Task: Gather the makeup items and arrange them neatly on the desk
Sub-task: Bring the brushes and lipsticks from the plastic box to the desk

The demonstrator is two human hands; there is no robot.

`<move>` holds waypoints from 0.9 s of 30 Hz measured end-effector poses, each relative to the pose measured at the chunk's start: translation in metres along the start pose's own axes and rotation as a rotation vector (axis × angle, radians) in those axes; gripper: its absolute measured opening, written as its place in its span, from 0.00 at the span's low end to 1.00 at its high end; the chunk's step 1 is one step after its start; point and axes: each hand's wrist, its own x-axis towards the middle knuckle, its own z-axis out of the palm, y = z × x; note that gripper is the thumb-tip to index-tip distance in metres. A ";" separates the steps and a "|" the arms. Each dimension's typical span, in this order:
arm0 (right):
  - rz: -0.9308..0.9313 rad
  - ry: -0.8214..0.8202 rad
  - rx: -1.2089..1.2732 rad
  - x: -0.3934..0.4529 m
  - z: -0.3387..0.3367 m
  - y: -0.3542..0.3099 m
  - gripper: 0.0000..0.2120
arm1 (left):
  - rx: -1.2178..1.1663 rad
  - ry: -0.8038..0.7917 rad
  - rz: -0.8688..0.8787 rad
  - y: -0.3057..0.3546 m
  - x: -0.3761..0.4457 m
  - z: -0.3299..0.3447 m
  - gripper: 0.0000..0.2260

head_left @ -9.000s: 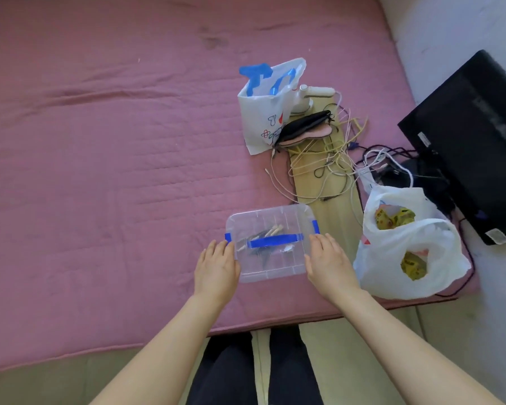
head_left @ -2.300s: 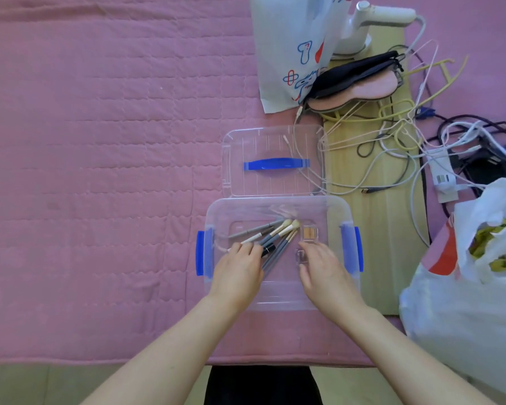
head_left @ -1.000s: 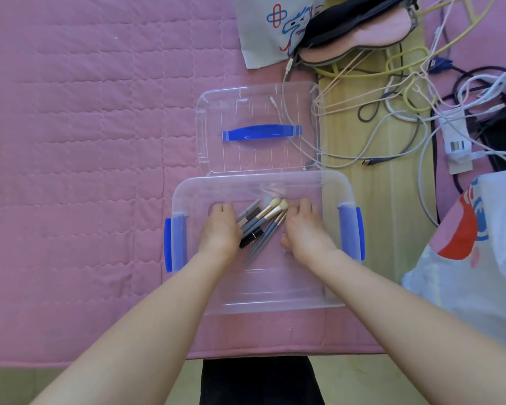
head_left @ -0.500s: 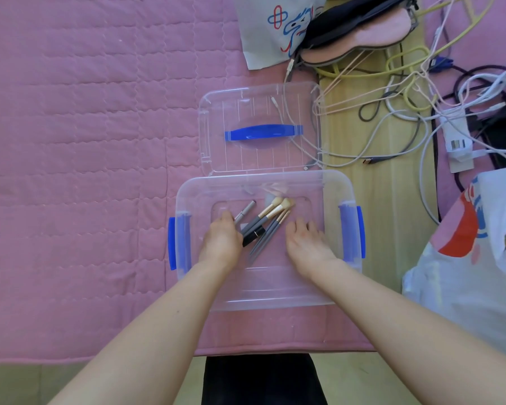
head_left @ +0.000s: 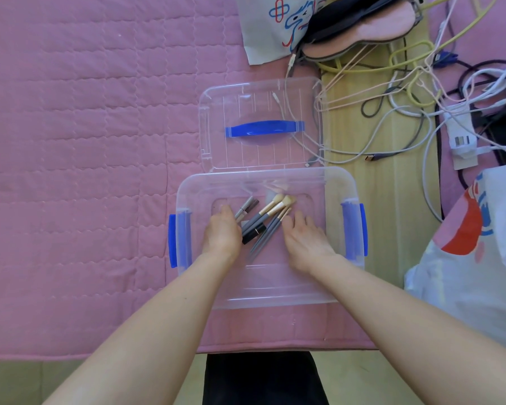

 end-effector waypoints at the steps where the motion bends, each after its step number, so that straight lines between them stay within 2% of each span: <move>1: 0.003 0.001 0.033 0.000 -0.001 0.000 0.27 | 0.006 -0.002 0.002 0.000 0.000 0.000 0.05; 3: 0.008 -0.006 0.101 0.002 -0.003 0.001 0.30 | 0.013 -0.006 0.003 -0.001 0.000 0.001 0.05; 7: -0.012 0.006 0.168 0.002 -0.005 0.000 0.27 | 0.040 -0.009 0.009 -0.002 -0.001 0.001 0.04; 13: -0.196 0.169 0.155 0.001 -0.007 -0.012 0.23 | 0.041 -0.009 0.011 -0.005 0.005 0.005 0.05; 17: -0.251 0.269 0.143 0.011 0.002 -0.019 0.23 | 0.024 0.007 0.016 -0.005 0.005 0.005 0.06; 20: -0.248 0.305 0.132 0.019 0.005 -0.025 0.18 | -0.002 0.024 0.034 -0.006 0.006 0.007 0.07; 23: -0.274 0.324 0.074 0.023 0.004 -0.028 0.13 | 0.003 -0.023 -0.007 -0.006 0.007 0.006 0.08; 27: -0.323 0.414 -0.001 0.026 0.003 -0.029 0.05 | 0.043 -0.069 0.034 -0.001 0.003 0.001 0.09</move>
